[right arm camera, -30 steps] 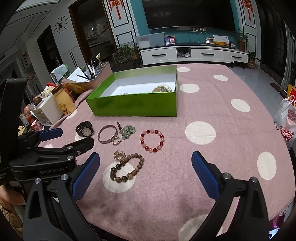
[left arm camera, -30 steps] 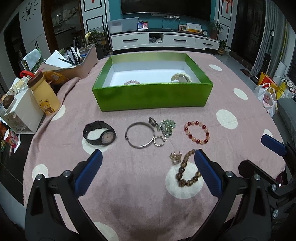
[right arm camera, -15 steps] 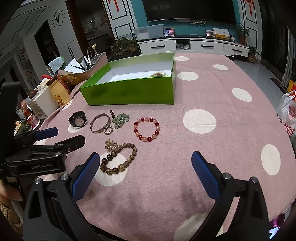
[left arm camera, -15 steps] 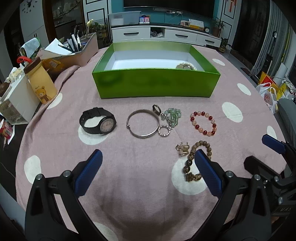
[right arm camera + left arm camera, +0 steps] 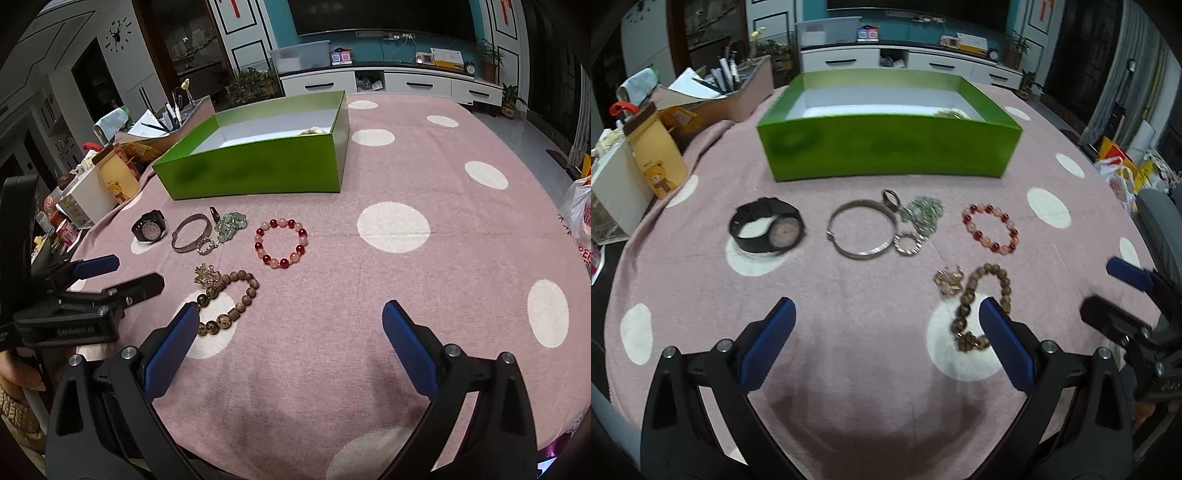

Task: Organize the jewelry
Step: 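Withdraw both open tools from the box back toward the remaining jewelry, then grasp the brown wooden bead bracelet with the left tool while the right tool grasps the red-and-pink bead bracelet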

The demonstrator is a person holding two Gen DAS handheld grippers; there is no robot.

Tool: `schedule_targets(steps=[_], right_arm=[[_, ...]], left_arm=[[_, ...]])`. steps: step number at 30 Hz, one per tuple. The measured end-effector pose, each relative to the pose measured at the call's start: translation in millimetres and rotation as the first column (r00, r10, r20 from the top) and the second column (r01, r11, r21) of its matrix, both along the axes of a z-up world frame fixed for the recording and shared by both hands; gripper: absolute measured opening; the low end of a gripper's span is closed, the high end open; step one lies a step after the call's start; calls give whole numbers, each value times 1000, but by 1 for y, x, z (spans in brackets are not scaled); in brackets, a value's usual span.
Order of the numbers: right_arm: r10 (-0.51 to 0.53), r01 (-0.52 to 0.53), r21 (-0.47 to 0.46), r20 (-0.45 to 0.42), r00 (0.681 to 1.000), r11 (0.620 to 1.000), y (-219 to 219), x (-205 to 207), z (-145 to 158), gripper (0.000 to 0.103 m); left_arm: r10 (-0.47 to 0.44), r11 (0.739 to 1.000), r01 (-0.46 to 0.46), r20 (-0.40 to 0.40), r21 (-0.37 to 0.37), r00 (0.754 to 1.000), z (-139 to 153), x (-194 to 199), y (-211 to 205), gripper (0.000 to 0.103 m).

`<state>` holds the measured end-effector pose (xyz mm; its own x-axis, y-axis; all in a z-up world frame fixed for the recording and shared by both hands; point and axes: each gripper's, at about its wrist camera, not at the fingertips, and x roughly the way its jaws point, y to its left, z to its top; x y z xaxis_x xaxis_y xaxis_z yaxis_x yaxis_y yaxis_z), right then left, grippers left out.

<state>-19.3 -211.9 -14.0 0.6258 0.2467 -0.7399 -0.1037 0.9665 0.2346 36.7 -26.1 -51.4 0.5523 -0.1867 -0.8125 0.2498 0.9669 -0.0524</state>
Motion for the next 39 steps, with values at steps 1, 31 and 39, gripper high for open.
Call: schedule_targets(steps=[1,31,39], right_arm=[[-3,3,-1,-2,1000,1000,-1,1,-1,99],[-21,22,18,-54,998,1000,-3,59,-23,56],[5,-7,-29,-64,998,1000,13,78,-29,43]], left_arm=[[-9,1000,9,-4,-1,1000,-2,-1,-2,99],[-163,985,161,-41,-54,986,-24,-1,-34,11],[-129,985,133,43,-112,991,14,-2,-19,10]])
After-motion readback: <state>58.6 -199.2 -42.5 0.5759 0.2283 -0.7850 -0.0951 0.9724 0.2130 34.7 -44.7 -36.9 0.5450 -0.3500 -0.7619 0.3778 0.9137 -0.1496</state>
